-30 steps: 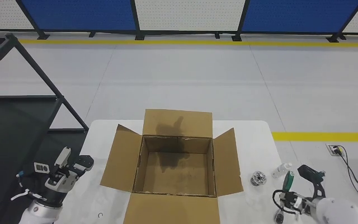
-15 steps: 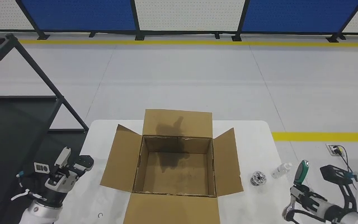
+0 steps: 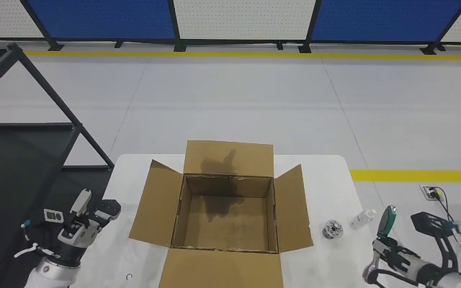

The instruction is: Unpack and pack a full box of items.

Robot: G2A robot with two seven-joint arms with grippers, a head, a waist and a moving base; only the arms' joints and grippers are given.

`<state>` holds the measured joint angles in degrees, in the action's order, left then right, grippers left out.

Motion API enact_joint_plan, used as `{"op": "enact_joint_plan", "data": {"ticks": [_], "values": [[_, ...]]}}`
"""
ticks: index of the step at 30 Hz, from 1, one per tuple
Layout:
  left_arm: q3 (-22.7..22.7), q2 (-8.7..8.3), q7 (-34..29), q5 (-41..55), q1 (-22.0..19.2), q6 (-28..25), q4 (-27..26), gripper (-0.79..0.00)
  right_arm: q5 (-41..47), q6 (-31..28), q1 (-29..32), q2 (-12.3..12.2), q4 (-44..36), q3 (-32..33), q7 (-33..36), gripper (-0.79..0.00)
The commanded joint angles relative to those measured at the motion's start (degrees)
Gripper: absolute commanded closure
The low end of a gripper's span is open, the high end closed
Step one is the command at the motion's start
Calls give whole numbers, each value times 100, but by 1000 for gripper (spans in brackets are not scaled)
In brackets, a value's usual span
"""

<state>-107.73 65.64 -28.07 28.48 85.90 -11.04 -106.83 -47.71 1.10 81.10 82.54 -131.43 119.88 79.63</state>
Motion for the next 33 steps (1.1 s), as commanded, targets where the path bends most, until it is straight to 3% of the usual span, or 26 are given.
{"op": "enact_joint_plan", "data": {"ticks": [1, 5, 11, 21, 33], "values": [[0, 0, 0, 0, 0, 0, 0, -785, 210, -75, 77, -13, -190, -66, -233, 0], [0, 0, 0, 0, 0, 0, 0, -785, 606, -356, -108, -78, -321, -172, -488, 0], [0, 0, 0, 0, 0, 0, 0, -785, 1096, -840, -961, -254, -321, -478, -276, 0], [0, 0, 0, 0, 0, 0, 0, -785, 467, -470, -2608, -448, -321, -2464, 84, 0], [0, 0, 0, 0, 0, 0, 0, -785, 467, -470, -2608, -448, -321, -2464, 84, 0]]}}
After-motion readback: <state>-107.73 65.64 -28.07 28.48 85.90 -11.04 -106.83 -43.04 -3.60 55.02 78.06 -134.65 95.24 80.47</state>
